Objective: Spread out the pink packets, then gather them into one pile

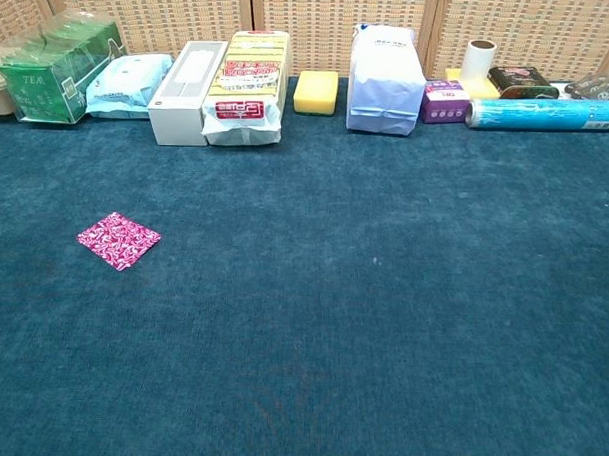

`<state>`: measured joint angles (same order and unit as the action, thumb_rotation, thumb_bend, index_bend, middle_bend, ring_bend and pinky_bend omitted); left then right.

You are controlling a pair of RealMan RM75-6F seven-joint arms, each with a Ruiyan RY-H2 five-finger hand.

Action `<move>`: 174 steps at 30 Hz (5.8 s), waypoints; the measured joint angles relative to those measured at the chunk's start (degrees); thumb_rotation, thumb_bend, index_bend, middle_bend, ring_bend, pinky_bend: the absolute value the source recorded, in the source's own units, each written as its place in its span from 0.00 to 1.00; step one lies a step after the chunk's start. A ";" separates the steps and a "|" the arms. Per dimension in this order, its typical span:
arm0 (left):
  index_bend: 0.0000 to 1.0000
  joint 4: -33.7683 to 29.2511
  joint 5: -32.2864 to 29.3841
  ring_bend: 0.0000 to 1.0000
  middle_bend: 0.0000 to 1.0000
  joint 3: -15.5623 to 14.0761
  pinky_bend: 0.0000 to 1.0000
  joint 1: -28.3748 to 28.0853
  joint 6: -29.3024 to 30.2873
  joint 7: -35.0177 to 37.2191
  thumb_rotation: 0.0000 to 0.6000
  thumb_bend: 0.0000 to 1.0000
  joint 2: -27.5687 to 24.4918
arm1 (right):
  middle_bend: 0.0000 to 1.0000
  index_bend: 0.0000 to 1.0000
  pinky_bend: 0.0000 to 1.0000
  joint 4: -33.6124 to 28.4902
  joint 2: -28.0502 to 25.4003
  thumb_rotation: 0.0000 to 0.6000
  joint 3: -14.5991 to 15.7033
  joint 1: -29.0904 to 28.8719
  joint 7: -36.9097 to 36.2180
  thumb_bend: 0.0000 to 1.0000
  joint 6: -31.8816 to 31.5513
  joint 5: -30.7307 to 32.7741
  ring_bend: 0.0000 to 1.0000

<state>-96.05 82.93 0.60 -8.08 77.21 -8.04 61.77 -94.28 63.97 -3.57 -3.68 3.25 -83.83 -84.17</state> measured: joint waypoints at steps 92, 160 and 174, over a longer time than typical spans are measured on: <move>0.00 -8.09 -38.16 0.00 0.00 -8.47 0.00 -37.73 -38.01 -9.04 1.00 0.03 6.07 | 0.00 0.10 0.00 -2.84 -5.19 1.00 1.98 0.67 -5.49 0.00 2.09 -0.70 0.00; 0.00 -3.23 -30.01 0.00 0.00 -4.78 0.00 -35.16 -42.70 1.65 1.00 0.03 5.95 | 0.00 0.10 0.00 -2.72 -6.08 1.00 1.87 0.72 -7.48 0.00 2.52 -0.34 0.00; 0.00 -6.65 -30.03 0.00 0.00 -7.02 0.00 -35.84 -41.19 -1.44 1.00 0.03 6.14 | 0.00 0.10 0.00 -2.69 -6.21 1.00 1.79 0.56 -7.73 0.00 2.95 -0.07 0.00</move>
<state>-102.71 52.90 -6.42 -43.92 36.02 -9.48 67.91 -96.98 57.77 -1.78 -3.12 -4.48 -80.89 -84.24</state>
